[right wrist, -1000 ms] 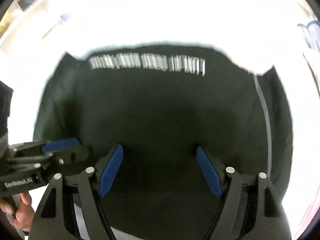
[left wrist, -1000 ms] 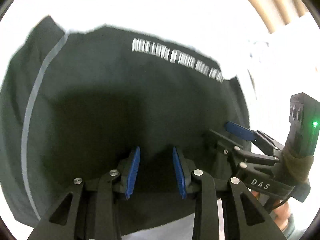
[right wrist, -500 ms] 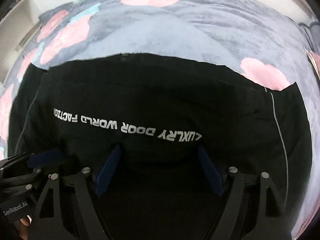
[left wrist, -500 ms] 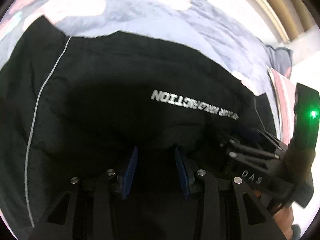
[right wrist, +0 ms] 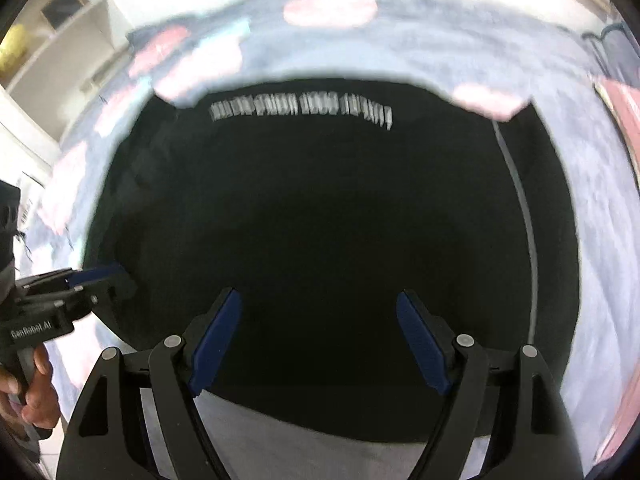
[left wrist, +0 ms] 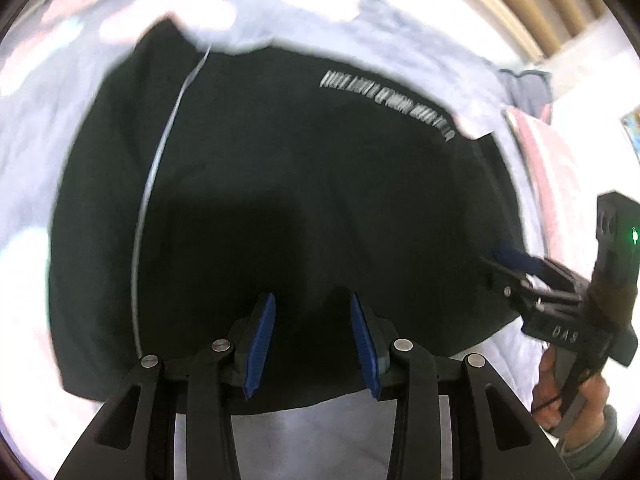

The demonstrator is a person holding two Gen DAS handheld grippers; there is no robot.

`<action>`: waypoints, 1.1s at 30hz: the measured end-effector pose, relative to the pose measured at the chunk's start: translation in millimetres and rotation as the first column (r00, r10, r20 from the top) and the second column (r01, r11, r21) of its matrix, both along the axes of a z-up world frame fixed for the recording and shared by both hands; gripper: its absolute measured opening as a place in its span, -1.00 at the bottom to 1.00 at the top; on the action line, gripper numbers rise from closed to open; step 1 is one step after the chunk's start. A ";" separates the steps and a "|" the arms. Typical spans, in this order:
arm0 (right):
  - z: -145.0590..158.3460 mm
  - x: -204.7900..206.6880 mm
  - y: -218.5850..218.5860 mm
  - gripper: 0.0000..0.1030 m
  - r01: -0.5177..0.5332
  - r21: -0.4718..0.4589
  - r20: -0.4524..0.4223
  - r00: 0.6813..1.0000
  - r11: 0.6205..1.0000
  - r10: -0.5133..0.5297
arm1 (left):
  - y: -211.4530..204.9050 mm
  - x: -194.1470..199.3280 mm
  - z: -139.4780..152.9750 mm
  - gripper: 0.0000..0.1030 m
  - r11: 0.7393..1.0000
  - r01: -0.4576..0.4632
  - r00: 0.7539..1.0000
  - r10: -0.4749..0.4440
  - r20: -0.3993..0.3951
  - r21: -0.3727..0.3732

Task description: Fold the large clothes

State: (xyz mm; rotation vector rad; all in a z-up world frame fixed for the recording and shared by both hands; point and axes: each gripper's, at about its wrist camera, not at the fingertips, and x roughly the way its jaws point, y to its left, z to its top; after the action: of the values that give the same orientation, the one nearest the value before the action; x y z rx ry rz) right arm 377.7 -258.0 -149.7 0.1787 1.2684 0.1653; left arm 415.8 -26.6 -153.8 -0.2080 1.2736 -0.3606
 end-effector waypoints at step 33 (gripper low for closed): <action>19.4 -28.4 -211.4 0.73 0.418 0.067 0.001 0.908 0.906 -0.419 | 144.6 41.1 24.8 -0.21 0.943 -0.281 0.959 0.285 -0.009 -0.180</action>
State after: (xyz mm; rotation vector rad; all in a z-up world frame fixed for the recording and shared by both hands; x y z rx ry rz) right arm 349.3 -469.3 -130.3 0.5014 1.1819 -0.1632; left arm 456.9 118.0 -129.0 -0.5351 1.1740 -0.2282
